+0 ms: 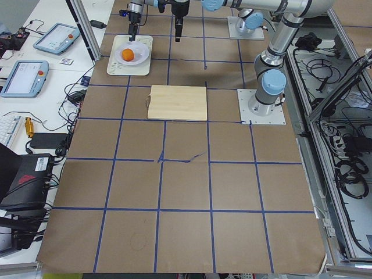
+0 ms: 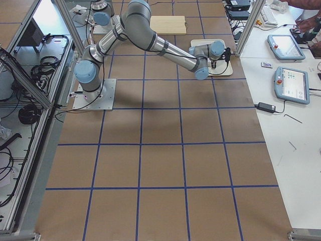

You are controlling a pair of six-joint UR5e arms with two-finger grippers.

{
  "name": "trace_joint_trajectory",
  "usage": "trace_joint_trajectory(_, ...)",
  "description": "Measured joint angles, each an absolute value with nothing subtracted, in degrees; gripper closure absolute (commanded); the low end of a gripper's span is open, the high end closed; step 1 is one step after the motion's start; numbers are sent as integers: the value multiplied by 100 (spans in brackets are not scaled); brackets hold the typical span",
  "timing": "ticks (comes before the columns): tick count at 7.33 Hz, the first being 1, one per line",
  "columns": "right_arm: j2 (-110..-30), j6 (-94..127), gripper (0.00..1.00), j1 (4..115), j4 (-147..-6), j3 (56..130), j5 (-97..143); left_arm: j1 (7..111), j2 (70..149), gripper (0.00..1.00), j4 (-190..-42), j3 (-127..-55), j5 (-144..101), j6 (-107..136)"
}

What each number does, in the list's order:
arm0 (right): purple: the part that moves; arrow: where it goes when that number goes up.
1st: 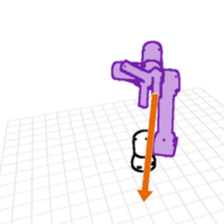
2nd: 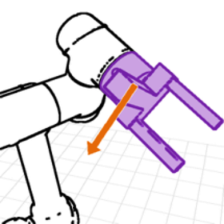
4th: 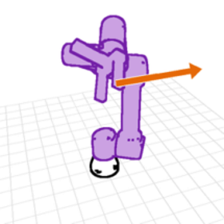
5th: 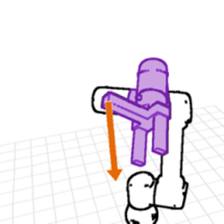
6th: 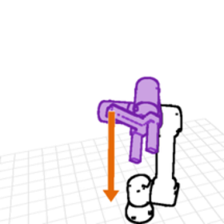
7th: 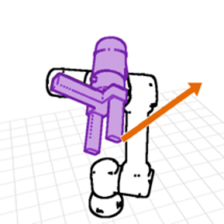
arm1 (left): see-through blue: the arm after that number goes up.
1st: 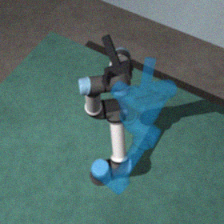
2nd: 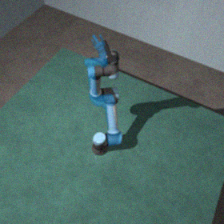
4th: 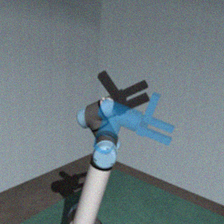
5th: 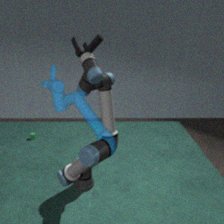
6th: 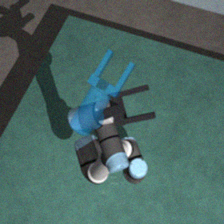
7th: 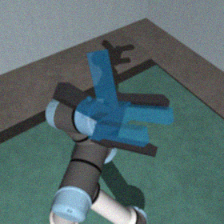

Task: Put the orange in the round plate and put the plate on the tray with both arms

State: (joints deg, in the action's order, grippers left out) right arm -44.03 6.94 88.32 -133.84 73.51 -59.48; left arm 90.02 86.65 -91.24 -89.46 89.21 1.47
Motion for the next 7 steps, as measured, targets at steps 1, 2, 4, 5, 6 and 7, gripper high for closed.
trace_joint_trajectory(1,-4708,671,0,8830,-13002,7354,-6351,9001,8666,0,-9123,-8942,8921,147)
trace_joint_trajectory(2,-5115,663,0,8831,-12366,7366,-6732,9000,8666,0,-9123,-8940,8921,145)
trace_joint_trajectory(4,-6013,677,0,8878,-10901,7475,-7508,9000,8666,0,-9123,-8943,8921,149)
trace_joint_trajectory(5,-6471,706,0,8920,-10353,7644,-7955,9000,8666,0,-9123,-8944,8919,147)
trace_joint_trajectory(6,-6901,733,0,8942,-10017,7871,-8315,8998,8671,0,-9123,-8944,8913,144)
trace_joint_trajectory(7,-7309,759,0,8951,-9718,8112,-8527,8994,8682,0,-9121,-8943,8905,144)
